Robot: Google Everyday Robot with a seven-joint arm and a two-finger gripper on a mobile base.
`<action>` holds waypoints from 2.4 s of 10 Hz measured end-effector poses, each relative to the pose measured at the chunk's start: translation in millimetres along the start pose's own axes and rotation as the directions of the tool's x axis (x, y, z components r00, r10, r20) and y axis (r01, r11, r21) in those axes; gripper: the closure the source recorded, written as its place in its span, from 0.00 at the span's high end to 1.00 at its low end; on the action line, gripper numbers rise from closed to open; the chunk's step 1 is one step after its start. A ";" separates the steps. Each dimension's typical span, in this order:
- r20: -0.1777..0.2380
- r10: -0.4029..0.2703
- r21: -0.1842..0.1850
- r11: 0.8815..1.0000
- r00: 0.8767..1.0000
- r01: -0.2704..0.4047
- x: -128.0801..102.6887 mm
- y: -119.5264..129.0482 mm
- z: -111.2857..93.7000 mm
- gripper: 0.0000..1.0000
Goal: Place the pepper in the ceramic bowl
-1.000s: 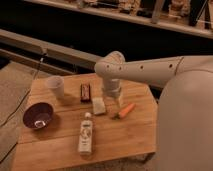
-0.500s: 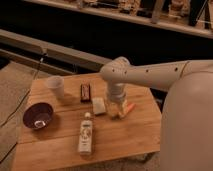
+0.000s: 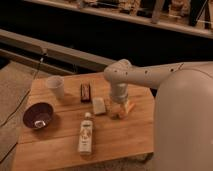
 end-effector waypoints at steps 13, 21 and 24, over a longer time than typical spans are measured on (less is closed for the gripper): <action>-0.051 0.060 -0.010 0.998 0.997 -0.060 -8.9 -17.6 29.9 0.65; -0.037 0.037 -0.019 0.999 0.999 -0.038 -12.8 -12.9 29.9 0.00; -0.001 0.007 -0.055 0.998 1.000 -0.007 -17.6 -0.5 12.6 0.00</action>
